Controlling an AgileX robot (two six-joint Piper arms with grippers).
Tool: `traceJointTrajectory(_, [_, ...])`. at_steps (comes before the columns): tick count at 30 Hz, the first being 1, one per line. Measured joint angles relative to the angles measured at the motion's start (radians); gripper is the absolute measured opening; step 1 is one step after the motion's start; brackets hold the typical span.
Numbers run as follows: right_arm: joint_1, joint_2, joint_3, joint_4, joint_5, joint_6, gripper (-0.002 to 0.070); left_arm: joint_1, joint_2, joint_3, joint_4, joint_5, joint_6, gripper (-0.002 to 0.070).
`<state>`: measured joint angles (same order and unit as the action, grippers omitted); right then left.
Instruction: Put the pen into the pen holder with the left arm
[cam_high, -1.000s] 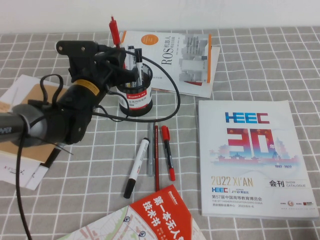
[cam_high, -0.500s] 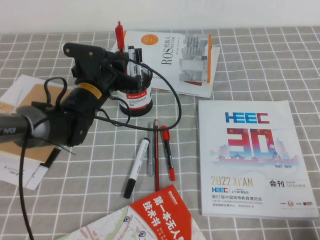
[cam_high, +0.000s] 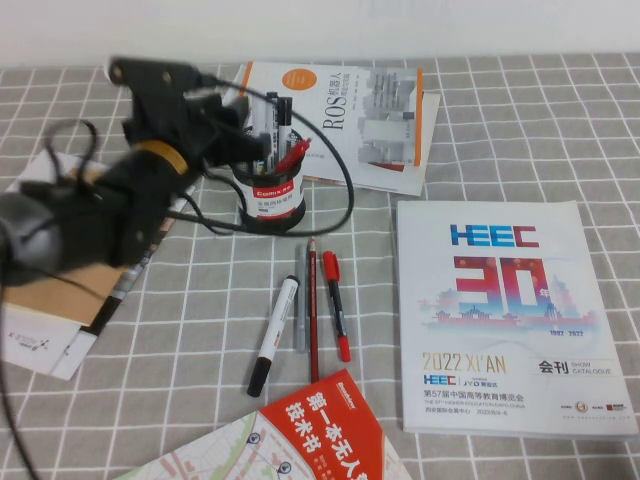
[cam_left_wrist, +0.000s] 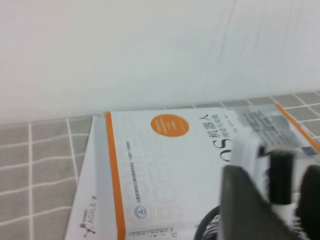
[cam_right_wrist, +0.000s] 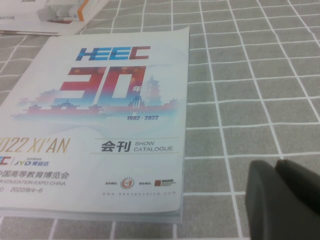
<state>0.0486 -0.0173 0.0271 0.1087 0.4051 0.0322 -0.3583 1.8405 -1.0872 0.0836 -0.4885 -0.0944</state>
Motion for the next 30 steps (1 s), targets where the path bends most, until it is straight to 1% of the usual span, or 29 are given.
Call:
traceJointTrajectory(4, [0.000,0.000,0.000,0.000,0.000,0.000,-0.0013,0.000,-0.143,0.000,0.034,0.180,-0.002,0.0064])
traceJointTrajectory(5, [0.000,0.000,0.000,0.000,0.000,0.000,-0.0013,-0.002,-0.184,0.000,0.042,0.222,-0.002,0.0041])
traceJointTrajectory(7, [0.000,0.000,0.000,0.000,0.000,0.000,-0.0013,-0.002,-0.255,0.000,0.056,0.296,-0.002,0.0018])
traceJointTrajectory(14, [0.000,0.000,0.000,0.000,0.000,0.000,-0.0013,-0.017,-0.501,0.000,0.066,0.593,0.000,0.0000])
traceJointTrajectory(16, [0.000,0.000,0.000,0.000,0.000,0.000,-0.0013,-0.024,-0.562,0.017,0.067,0.649,0.008,0.0000])
traceJointTrajectory(21, [0.000,0.000,0.000,0.002,0.002,0.000,-0.0013,-0.041,-0.756,0.149,0.058,0.678,0.006,-0.0001])
traceJointTrajectory(26, [0.000,0.000,0.000,0.003,0.002,0.000,-0.0013,-0.044,-0.985,0.362,0.016,0.694,-0.013,-0.0002])
traceJointTrajectory(30, [0.000,0.000,0.000,0.004,0.002,0.000,-0.0013,-0.044,-1.160,0.494,-0.034,0.786,-0.015,-0.0002])
